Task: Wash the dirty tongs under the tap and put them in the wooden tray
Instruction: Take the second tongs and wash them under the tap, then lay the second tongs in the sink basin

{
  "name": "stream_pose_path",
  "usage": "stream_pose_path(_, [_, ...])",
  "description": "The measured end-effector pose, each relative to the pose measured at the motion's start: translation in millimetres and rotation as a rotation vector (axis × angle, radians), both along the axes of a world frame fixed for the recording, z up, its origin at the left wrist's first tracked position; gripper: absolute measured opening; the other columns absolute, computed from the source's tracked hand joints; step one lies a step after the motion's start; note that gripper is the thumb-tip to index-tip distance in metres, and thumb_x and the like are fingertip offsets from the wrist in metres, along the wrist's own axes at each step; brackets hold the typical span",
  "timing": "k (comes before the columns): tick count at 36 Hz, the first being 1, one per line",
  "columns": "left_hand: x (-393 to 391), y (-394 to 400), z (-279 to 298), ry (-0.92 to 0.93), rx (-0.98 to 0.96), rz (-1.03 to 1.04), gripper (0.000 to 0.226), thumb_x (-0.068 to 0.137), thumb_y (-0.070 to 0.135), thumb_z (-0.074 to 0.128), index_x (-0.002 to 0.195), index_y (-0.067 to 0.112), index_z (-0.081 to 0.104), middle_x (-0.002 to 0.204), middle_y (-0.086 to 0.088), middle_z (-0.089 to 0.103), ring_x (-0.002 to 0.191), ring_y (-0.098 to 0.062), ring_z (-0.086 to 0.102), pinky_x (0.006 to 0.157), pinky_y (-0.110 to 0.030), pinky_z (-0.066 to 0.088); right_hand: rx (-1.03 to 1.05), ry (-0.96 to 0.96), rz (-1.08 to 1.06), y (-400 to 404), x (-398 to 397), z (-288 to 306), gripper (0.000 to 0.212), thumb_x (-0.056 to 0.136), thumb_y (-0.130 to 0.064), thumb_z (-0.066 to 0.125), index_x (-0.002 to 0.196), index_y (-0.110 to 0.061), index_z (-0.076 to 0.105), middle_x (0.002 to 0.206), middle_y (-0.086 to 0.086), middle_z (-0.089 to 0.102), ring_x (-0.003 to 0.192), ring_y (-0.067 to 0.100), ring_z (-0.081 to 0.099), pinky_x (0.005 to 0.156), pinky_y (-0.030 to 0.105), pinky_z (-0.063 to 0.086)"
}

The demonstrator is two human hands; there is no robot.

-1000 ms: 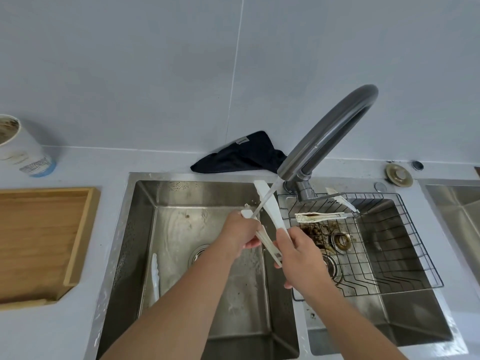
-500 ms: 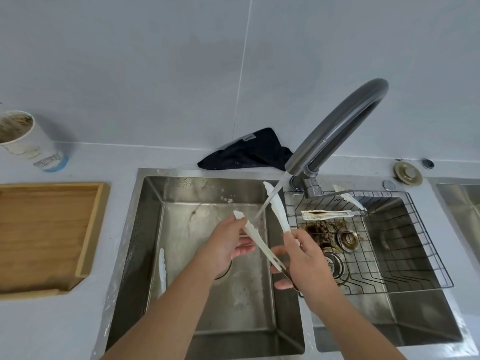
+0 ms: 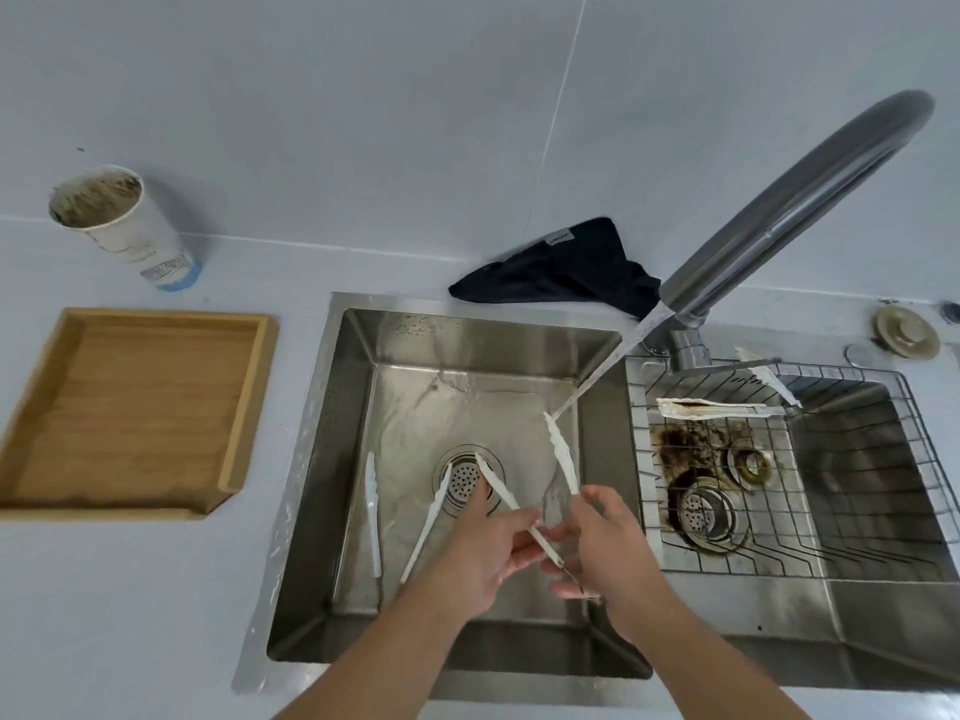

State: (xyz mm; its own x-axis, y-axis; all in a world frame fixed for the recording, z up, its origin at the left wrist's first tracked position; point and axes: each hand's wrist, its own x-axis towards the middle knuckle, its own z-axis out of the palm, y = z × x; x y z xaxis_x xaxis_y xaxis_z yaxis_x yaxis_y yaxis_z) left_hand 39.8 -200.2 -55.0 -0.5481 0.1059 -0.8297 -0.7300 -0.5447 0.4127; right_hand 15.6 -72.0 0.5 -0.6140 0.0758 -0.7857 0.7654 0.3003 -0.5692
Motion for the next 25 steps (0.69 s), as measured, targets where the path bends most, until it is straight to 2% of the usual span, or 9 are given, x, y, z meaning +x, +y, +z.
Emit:
stream_pose_path(3, [3.9, -8.4, -5.7, -0.014, -0.047, 0.011, 0.095, 0.09, -0.004, 0.066, 0.159, 0.038, 0.016, 0.104, -0.017, 0.076, 0.085, -0.027, 0.076, 0.075, -0.039, 0.062, 0.029, -0.033, 0.031, -3.6, 3.2, -6.7, 0.023, 0.105, -0.023, 0.05, 0.128, -0.026, 0.051, 0.097, 0.013, 0.067, 0.066, 0.028, 0.07, 0.068, 0.053, 0.064])
stream_pose_path(6, [5.5, -19.7, -8.1, -0.003, -0.094, 0.002, 0.094, 0.089, -0.007, 0.066, 0.158, 0.037, 0.019, 0.1, -0.015, 0.077, 0.074, -0.021, 0.075, 0.067, -0.034, 0.061, 0.075, -0.058, 0.104, -8.6, 3.2, -12.6, 0.033, 0.103, -0.018, 0.053, 0.135, -0.021, 0.054, 0.097, 0.01, 0.067, 0.065, 0.023, 0.07, 0.063, 0.043, 0.064])
stream_pose_path(8, [6.2, -28.0, -11.6, -0.005, -0.125, -0.019, 0.095, 0.088, -0.006, 0.068, 0.157, 0.04, 0.021, 0.114, -0.015, 0.073, 0.083, -0.023, 0.076, 0.071, -0.035, 0.062, 0.076, -0.065, 0.148, -11.3, 2.6, -15.4, 0.033, 0.102, -0.015, 0.054, 0.134, -0.018, 0.057, 0.096, 0.007, 0.067, 0.065, 0.02, 0.069, 0.054, 0.033, 0.06])
stream_pose_path(10, [7.5, -35.4, -16.1, -0.006, -0.176, -0.046, 0.094, 0.088, -0.004, 0.069, 0.156, 0.041, 0.022, 0.118, -0.013, 0.07, 0.094, -0.028, 0.075, 0.077, -0.038, 0.063, 0.077, -0.069, 0.198, -15.6, 2.0, -16.5, 0.027, 0.101, -0.015, 0.056, 0.127, -0.019, 0.06, 0.097, 0.003, 0.068, 0.067, 0.017, 0.07, 0.054, 0.029, 0.058])
stream_pose_path(13, [11.6, -44.3, -22.1, -0.008, -0.278, -0.087, 0.085, 0.088, 0.001, 0.072, 0.152, 0.038, 0.029, 0.114, -0.01, 0.07, 0.1, -0.031, 0.072, 0.083, -0.044, 0.063, 0.076, -0.077, 0.272, -23.3, 2.4, -22.2, 0.033, 0.096, -0.017, 0.062, 0.13, -0.018, 0.06, 0.102, 0.006, 0.072, 0.08, 0.021, 0.073, 0.063, 0.035, 0.064])
stream_pose_path(15, [15.5, -51.3, -28.3, -0.014, -0.327, -0.104, 0.079, 0.088, 0.002, 0.072, 0.148, 0.034, 0.032, 0.114, -0.011, 0.07, 0.102, -0.031, 0.072, 0.085, -0.046, 0.062, 0.083, -0.085, 0.303, -30.2, 4.1, -27.6, 0.037, 0.094, -0.017, 0.065, 0.13, -0.02, 0.059, 0.098, 0.008, 0.073, 0.079, 0.021, 0.071, 0.068, 0.038, 0.064])
stream_pose_path(17, [19.1, -58.5, -34.5, -0.024, -0.347, -0.113, 0.073, 0.089, 0.0, 0.07, 0.144, 0.031, 0.033, 0.111, -0.011, 0.073, 0.101, -0.031, 0.072, 0.085, -0.047, 0.062, 0.073, -0.097, 0.326, -37.1, 6.1, -33.0, 0.031, 0.092, -0.019, 0.067, 0.121, -0.025, 0.057, 0.094, 0.007, 0.072, 0.076, 0.021, 0.07, 0.074, 0.043, 0.064])
stream_pose_path(22, [25.0, -74.5, -47.3, -0.03, -0.402, -0.156, 0.068, 0.089, -0.003, 0.068, 0.14, 0.033, 0.04, 0.109, -0.012, 0.073, 0.102, -0.031, 0.072, 0.088, -0.05, 0.06, 0.013, -0.189, 0.319, -53.4, 9.4, -47.2, 0.029, 0.091, -0.025, 0.07, 0.115, -0.03, 0.054, 0.1, 0.001, 0.073, 0.085, 0.019, 0.074, 0.079, 0.039, 0.064])
stream_pose_path(25, [28.0, -83.4, -55.3, -0.002, -0.508, -0.226, 0.071, 0.085, 0.003, 0.073, 0.139, 0.039, 0.045, 0.107, -0.002, 0.075, 0.099, -0.025, 0.073, 0.089, -0.051, 0.06, -0.029, -0.219, 0.315, -60.2, 10.7, -52.6, 0.023, 0.091, -0.023, 0.068, 0.11, -0.03, 0.057, 0.098, 0.006, 0.075, 0.088, 0.021, 0.072, 0.083, 0.04, 0.061])
